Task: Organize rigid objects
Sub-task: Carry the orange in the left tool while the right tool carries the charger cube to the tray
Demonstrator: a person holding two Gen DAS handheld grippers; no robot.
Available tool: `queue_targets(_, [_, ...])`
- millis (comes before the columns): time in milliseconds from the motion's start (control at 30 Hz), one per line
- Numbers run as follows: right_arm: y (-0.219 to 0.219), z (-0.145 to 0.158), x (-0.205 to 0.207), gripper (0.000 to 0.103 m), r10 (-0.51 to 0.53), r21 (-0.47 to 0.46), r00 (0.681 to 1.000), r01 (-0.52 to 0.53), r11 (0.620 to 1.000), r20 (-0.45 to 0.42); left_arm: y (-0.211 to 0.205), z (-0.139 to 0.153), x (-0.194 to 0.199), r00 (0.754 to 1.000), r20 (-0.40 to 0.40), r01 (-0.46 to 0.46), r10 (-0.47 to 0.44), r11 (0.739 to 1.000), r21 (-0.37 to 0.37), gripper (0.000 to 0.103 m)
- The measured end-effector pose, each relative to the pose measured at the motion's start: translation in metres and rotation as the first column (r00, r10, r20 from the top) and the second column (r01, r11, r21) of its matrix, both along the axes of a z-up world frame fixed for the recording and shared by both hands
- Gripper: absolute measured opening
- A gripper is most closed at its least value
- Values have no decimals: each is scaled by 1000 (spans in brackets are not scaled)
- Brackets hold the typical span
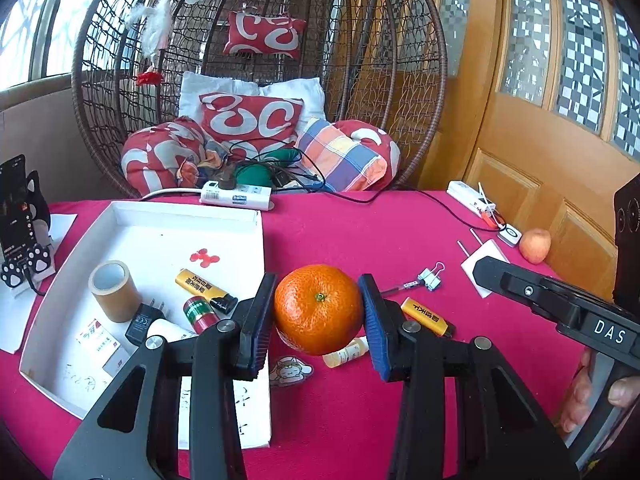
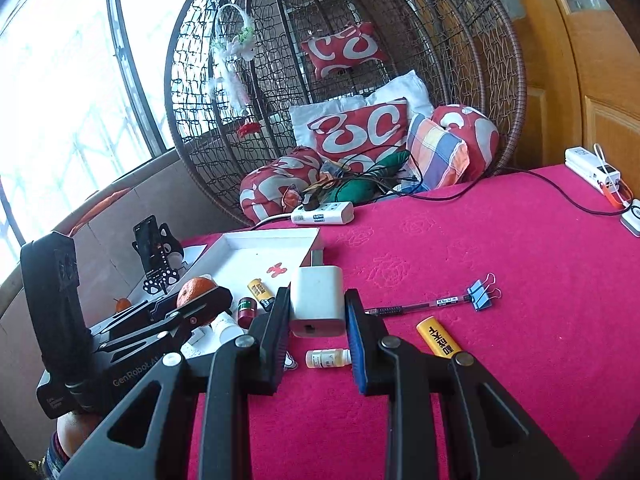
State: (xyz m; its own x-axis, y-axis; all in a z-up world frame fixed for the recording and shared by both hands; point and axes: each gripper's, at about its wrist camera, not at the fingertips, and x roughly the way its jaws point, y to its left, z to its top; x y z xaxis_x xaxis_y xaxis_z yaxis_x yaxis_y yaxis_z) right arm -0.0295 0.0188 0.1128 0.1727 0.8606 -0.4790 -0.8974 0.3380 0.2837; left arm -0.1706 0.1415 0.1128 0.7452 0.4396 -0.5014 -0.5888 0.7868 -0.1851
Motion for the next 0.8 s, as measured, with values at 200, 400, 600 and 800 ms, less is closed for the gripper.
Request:
queue_targets(200, [5, -1, -7, 26, 11, -11, 1000, -11, 1000, 2, 7, -1, -11, 1000, 9, -24, 24, 1000, -5, 40])
queue_targets(400, [12, -4, -13, 26, 29, -27, 1000, -29, 999, 4, 15, -3, -22, 999, 19, -51, 52, 998, -20, 40])
queue_targets(600, [21, -6, -19, 26, 48, -44, 999, -47, 998, 11, 28, -6, -37, 996, 28, -87, 88, 996, -37, 40])
queue_targets(800, [35, -6, -24, 26, 69, -58, 997, -68, 996, 23, 42, -10, -53, 991, 32, -131, 133, 990, -52, 40])
